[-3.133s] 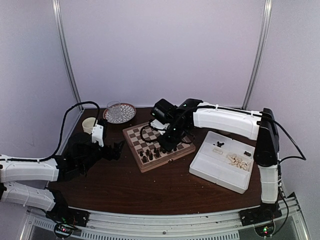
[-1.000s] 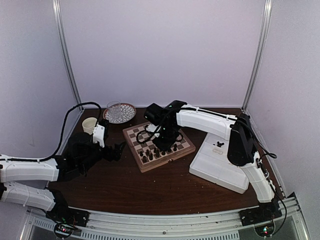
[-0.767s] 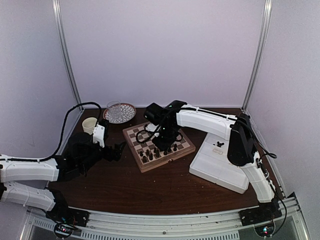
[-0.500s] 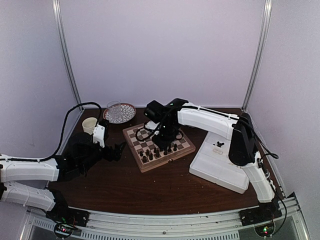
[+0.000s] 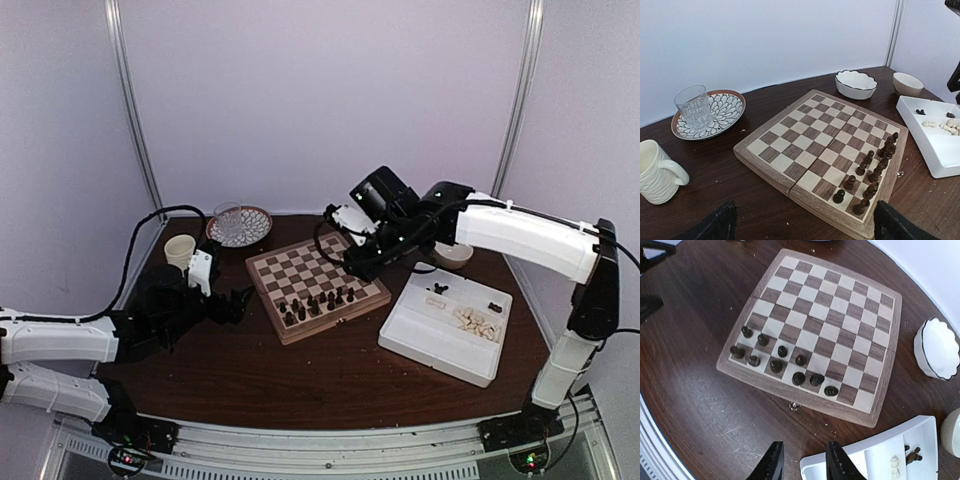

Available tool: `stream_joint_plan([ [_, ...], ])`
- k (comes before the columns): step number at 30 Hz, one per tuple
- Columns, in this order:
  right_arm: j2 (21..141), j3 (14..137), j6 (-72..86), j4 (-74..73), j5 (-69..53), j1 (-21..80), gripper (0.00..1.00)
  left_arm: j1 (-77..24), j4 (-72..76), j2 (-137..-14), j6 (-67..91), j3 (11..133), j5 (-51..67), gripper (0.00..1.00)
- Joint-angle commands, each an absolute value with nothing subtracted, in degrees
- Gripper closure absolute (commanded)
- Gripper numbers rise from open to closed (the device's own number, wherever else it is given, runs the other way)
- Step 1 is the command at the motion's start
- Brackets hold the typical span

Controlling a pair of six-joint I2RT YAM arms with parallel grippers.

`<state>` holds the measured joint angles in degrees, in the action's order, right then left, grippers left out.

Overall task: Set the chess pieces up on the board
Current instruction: Adjust the queen at e8.

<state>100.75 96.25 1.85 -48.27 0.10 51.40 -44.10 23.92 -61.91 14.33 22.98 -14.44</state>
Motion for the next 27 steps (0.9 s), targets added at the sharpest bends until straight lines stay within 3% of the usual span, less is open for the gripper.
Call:
stream_joint_plan([
  [1, 95.10, 79.33, 3.71, -29.72, -1.90, 51.07, 0.69, -44.19, 25.22, -63.28, 13.36, 25.83, -9.26, 0.05],
  [9, 95.84, 62.82, 8.86, -5.87, -3.18, 51.06, 0.74, -44.21, 23.28, -61.80, 12.76, 26.29, -10.71, 0.06],
  [16, 100.01, 60.77, 10.92, -0.18, -0.26, 50.82, 0.85, -44.21, 22.90, -62.64, 12.84, 26.79, -10.32, 0.06],
  [20, 103.04, 61.26, 11.94, 2.37, 1.21, 50.66, 1.00, -44.21, 22.61, -63.01, 12.95, 27.15, -9.95, 0.06],
  [27, 105.60, 61.22, 13.28, 4.05, 2.58, 50.08, 1.00, -44.21, 22.64, -62.99, 13.18, 27.14, -9.52, 0.06],
])
